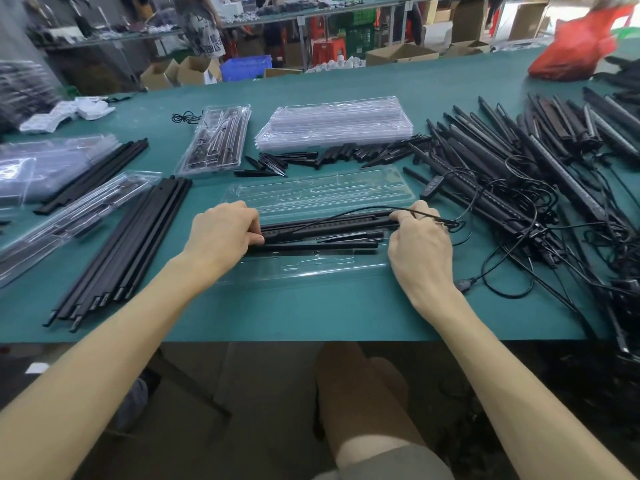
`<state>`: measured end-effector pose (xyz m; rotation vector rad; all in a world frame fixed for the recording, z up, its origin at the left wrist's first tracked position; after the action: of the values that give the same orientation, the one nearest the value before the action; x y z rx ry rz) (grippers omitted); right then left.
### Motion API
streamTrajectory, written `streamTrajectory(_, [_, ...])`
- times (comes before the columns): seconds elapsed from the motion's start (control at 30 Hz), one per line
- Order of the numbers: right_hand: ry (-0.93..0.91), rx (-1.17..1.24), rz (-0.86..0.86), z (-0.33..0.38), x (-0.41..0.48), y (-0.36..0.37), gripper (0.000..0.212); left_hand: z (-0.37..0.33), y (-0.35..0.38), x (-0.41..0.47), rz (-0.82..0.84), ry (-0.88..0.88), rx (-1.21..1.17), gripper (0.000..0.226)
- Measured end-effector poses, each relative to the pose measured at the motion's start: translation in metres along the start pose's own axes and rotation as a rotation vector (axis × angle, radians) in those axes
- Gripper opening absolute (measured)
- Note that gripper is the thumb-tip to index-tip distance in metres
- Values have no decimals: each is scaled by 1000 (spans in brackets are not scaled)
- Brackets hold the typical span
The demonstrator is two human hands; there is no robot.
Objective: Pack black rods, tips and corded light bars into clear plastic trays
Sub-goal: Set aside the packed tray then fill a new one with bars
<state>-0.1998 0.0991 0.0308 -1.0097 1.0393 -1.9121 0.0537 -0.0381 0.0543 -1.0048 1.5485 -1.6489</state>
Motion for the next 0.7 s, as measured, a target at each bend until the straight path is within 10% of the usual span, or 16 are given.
streamTrajectory(0.43, [-5, -10, 38, 1, 2, 1, 26, -7, 7, 4, 115, 78, -129, 5])
streamTrajectory(0.7, [-28, -65, 46, 6, 1, 2, 22, -73, 20, -7, 72, 360, -347, 43])
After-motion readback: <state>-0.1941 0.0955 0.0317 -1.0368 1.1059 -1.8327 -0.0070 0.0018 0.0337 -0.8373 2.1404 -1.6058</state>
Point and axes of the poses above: each hand's wrist, its own x-axis towards the middle knuckle, its own y-axis out of the palm, z = x × y, the point moved 9 cm from there along x, towards the middle knuckle, and after that the axes turned 9 degrees about z, right-handed, at the moved point
